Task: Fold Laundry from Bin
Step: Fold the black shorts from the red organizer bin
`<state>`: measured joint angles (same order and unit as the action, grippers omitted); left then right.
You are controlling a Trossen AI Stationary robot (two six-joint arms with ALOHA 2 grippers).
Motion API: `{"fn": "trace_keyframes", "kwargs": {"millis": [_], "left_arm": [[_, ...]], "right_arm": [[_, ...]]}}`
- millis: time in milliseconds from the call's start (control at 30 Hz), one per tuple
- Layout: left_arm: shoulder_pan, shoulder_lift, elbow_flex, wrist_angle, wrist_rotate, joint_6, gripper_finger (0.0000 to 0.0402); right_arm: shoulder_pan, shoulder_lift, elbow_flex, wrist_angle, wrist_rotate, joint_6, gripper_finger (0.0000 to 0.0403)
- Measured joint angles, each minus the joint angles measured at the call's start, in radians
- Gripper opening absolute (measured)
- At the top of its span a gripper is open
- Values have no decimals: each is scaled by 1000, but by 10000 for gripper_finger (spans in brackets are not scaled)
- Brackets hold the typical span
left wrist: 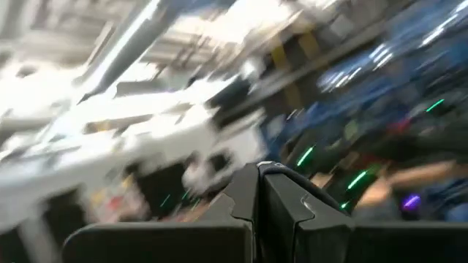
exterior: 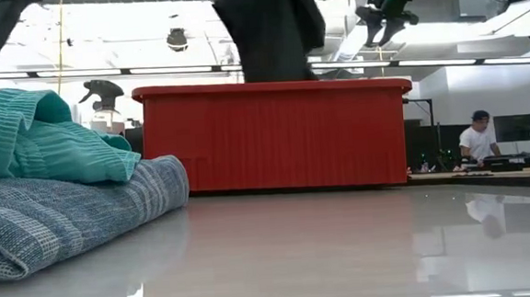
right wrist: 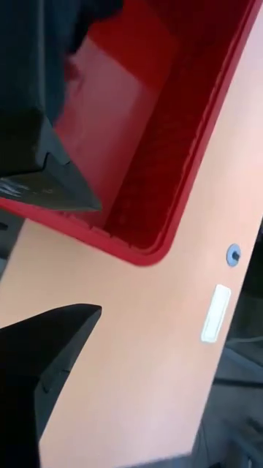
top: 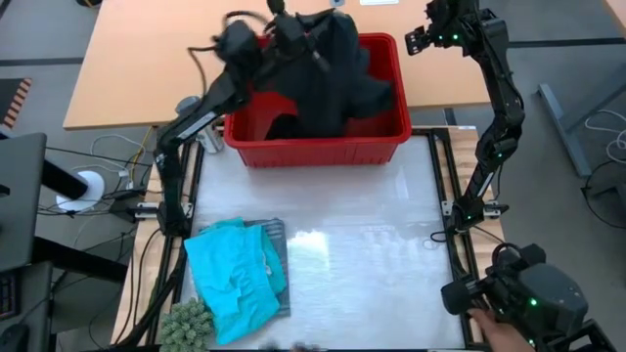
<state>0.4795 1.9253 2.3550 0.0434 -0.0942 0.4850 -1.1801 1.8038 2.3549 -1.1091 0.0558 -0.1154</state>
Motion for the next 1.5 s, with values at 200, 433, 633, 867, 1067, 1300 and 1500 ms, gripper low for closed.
{"fn": "trace_keyframes", "kwargs": {"millis": [200,433,633,867,1067,1300,1500], "left_arm": [[-147,-118,0,1,232,-57,0],[-312,-208,1,-75,423,-202,0],[-429,-232,1,-187,541,-315,0],[-578,-223,0,-204,618,-281,0],[-669,-223,-25,-238,542,-195,0],[-636,-210,-105,-253,11,-108,0],[-526,-148,-156,-215,-73,-191,0]], "right_arm": [[32,-18,0,-8,-37,40,244],[124,-126,0,-3,-37,86,244],[228,-250,1,-7,-36,195,244],[396,-356,1,-17,-35,273,244],[513,-392,1,-23,-31,271,244],[566,-389,1,-70,-27,213,244],[565,-384,0,-153,-28,209,244]]}}
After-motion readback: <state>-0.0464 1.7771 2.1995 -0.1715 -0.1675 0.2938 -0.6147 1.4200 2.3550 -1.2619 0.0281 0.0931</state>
